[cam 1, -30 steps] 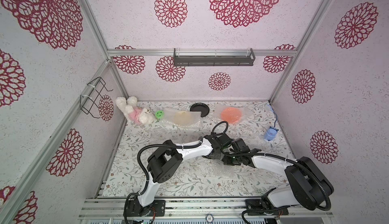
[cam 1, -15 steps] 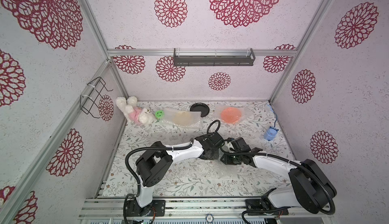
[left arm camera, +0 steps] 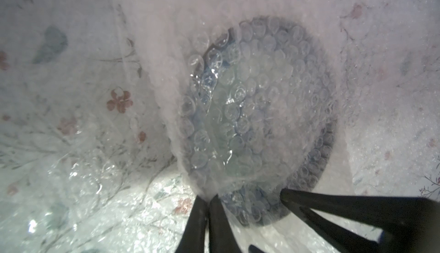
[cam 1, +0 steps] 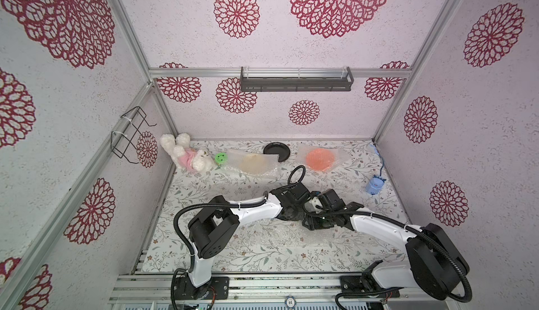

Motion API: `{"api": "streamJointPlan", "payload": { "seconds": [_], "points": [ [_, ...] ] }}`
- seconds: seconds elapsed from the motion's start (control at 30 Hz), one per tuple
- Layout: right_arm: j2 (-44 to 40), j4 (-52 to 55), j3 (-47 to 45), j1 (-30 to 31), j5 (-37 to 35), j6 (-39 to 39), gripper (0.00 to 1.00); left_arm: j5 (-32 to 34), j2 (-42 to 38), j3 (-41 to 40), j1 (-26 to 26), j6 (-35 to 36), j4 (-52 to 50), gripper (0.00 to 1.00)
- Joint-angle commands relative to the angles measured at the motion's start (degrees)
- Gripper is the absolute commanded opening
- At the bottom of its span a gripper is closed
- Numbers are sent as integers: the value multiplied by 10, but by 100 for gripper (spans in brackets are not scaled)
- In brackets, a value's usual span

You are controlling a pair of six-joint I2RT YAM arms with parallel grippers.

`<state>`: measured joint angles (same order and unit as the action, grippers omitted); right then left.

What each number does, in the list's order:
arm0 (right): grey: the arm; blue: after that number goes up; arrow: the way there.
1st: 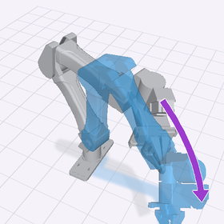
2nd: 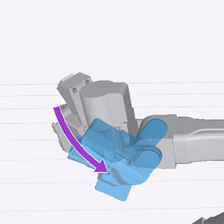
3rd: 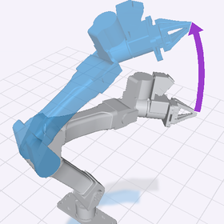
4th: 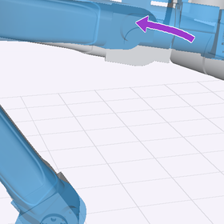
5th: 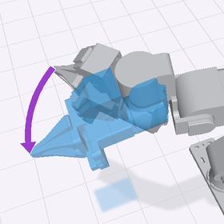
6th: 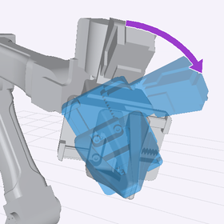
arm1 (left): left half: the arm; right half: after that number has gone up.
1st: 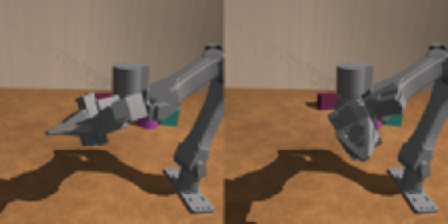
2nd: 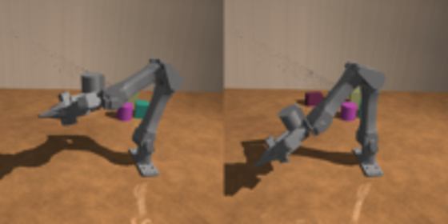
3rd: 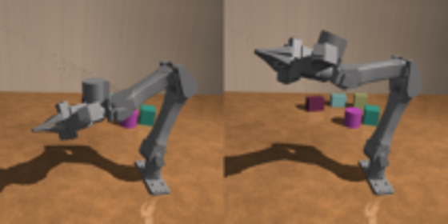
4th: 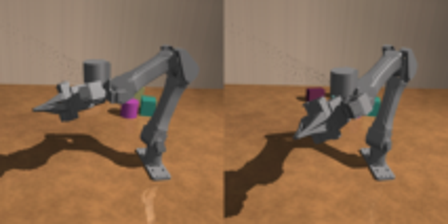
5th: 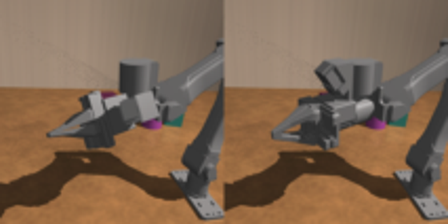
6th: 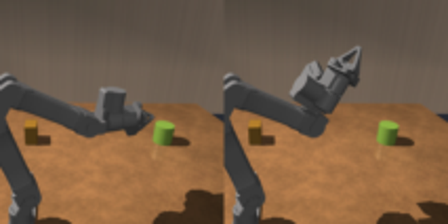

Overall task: Unpack dinner plates from bubble wrap
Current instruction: Unwrap the bubble wrap.

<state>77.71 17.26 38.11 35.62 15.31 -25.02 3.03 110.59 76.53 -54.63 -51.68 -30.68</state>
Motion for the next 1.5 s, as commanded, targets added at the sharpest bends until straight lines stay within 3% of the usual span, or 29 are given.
{"api": "streamJointPlan", "payload": {
  "seconds": [0.0, 0.17, 0.2, 0.33, 0.47, 0.57, 1.03, 1.27, 1.47],
  "points": [
    [-6, 20, -2, 13, -3, 4, 46, 8, 9, -1, 7, -3, 11, 10],
    [-11, -6, -14, 16, 26, -8, 12, 2, 14, -1, 12, -1, 15, 14],
    [-11, -19, -17, 16, 35, -14, 9, -2, 14, -1, 13, 0, 14, 16],
    [1, -50, -22, 16, 49, -30, 0, -6, 4, 1, 11, 4, 3, 28],
    [8, -68, -25, 16, 49, -43, 0, 21, -11, 0, -15, 1, -34, 47],
    [6, -75, -26, 16, 50, -48, 0, 57, -5, 10, -34, -13, -79, 53],
    [1, -78, -32, 16, 46, -54, 0, 148, 41, 53, -67, -49, -167, 36],
    [-5, -75, -34, 16, 46, -53, 0, 162, 68, 81, -64, -46, -181, 31],
    [-8, -74, -35, 16, 46, -52, 0, 171, 74, 88, -59, -49, -181, 20]
  ]
}}
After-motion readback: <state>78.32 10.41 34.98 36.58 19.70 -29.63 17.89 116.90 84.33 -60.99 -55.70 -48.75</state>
